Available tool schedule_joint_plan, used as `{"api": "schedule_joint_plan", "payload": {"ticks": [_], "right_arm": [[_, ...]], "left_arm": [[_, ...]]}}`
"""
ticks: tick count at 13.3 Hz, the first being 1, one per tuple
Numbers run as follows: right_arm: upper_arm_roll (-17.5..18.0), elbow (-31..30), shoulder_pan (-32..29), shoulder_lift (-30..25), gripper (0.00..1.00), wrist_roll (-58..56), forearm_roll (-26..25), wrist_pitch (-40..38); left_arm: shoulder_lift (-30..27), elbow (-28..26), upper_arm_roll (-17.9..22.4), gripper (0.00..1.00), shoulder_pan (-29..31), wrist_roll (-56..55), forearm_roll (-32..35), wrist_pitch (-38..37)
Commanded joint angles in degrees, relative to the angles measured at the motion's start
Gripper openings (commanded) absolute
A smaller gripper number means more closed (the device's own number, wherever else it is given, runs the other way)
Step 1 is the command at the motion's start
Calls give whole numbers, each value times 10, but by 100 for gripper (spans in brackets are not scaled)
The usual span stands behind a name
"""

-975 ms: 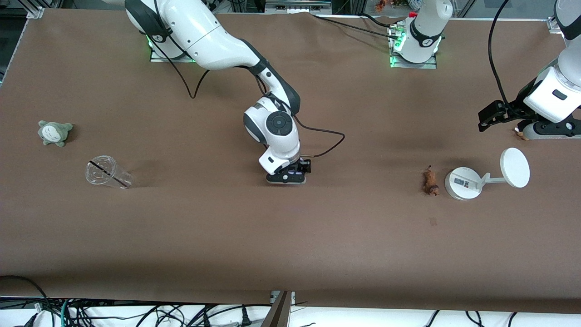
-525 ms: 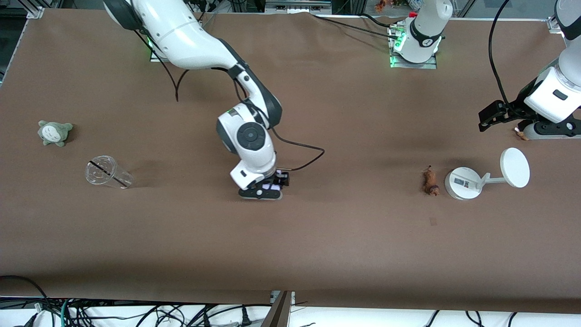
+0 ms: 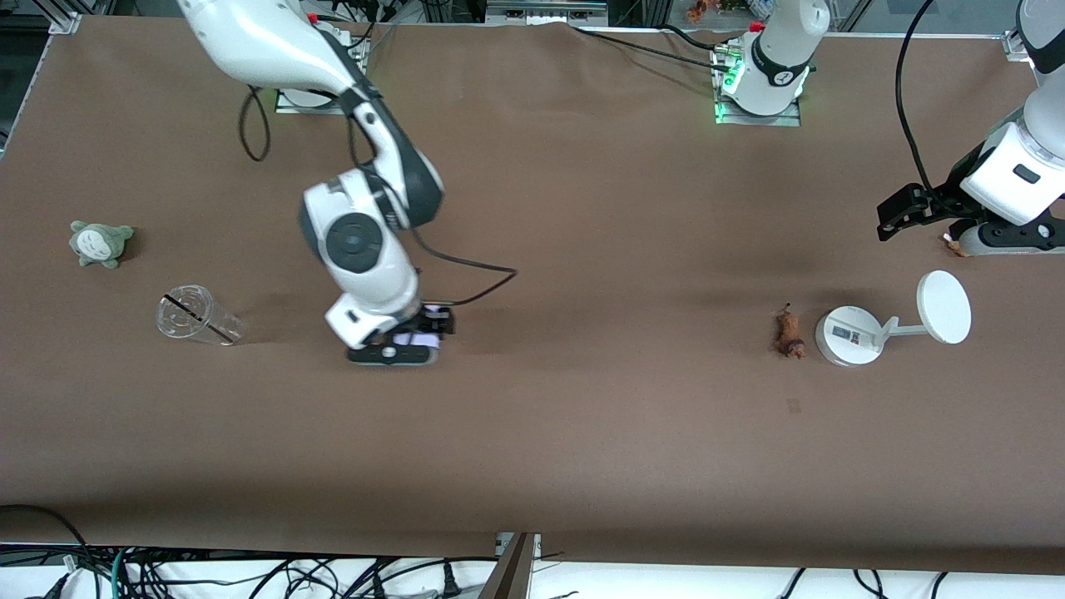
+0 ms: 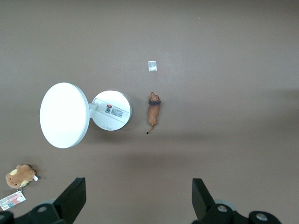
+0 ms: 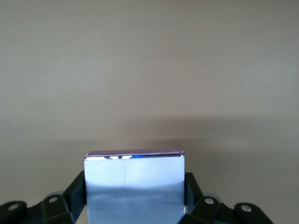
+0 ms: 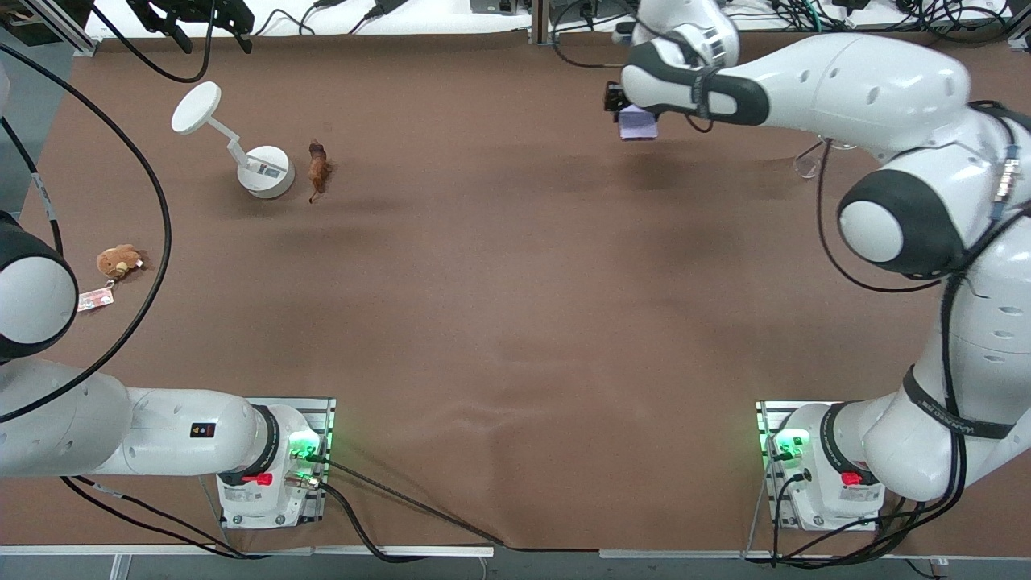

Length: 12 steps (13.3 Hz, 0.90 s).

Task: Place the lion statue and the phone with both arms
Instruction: 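Carry the phone with the right gripper toward the clear cup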

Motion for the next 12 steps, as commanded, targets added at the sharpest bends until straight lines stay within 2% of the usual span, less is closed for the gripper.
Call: {"api": "schedule_joint_plan", "payload": {"ticks": [1,5,9,11,12], "right_arm": [[-8,-94,-34,-76,27,-67,2,3],[-45,-126,-58,-79,27,-129,2,9],[-47,-130,-119,-56,27,-204,11,26],[-48,-130,-136,-42,27,-226,51,33],[-48,-131,-139,-36,27,-235,53,41]], "left_arm": [[-9,-6,3,100,-3,0,-13,-6],[-9,-6,3,100,-2,0,-15,-14],[-9,-6,3,100,-2,0,-15,-14],[-9,-6,3,100,-2,0,-15,-15],[-9,-6,3,100,-2,0,-15,-15]]}}
